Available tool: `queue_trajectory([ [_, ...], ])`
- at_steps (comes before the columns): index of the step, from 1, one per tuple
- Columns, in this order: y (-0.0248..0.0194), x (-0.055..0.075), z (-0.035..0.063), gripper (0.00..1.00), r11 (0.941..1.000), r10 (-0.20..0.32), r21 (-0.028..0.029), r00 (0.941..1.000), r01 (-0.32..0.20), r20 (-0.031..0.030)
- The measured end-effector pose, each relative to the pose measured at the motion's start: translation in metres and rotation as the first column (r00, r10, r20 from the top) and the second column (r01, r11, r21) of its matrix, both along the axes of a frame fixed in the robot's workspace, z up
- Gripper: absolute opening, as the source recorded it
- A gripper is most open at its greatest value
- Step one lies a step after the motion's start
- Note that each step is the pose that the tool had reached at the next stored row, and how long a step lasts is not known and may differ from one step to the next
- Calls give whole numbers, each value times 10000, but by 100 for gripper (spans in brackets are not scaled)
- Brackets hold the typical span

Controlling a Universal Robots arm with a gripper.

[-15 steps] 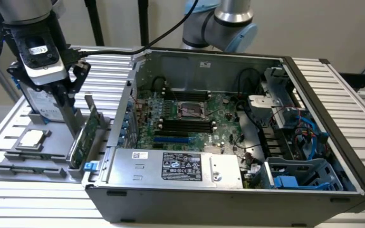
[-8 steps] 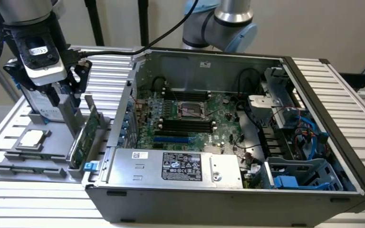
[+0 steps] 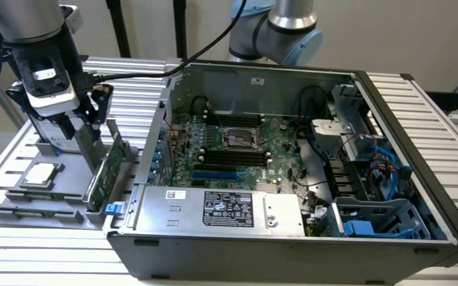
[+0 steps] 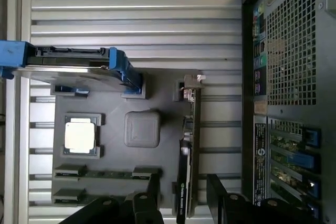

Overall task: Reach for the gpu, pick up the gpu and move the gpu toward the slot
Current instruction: 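Pick up the gpu and move the gpu toward the slot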

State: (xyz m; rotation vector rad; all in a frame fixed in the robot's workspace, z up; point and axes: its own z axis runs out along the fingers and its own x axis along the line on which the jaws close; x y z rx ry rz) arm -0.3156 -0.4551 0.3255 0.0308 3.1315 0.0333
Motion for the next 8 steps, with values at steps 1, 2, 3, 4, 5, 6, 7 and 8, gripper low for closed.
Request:
queue_trajectory([
  [1, 0, -4, -18, 48, 10000, -6, -6, 10000, 6, 8],
  [2, 0, -9, -36, 48, 10000, -14, -11, 10000, 14, 11],
  [3, 0, -12, -54, 48, 10000, -23, -14, 10000, 23, 16],
  [4, -1, -13, -73, 48, 10000, -29, -15, 10000, 29, 20],
  [5, -1, -14, -90, 48, 10000, -32, -16, 10000, 32, 24],
  [6, 0, -14, -109, 48, 10000, -36, -17, 10000, 36, 29],
  [7, 0, -15, -127, 48, 10000, -40, -17, 10000, 40, 34],
  [8, 0, -14, -146, 48, 10000, -41, -17, 10000, 41, 41],
])
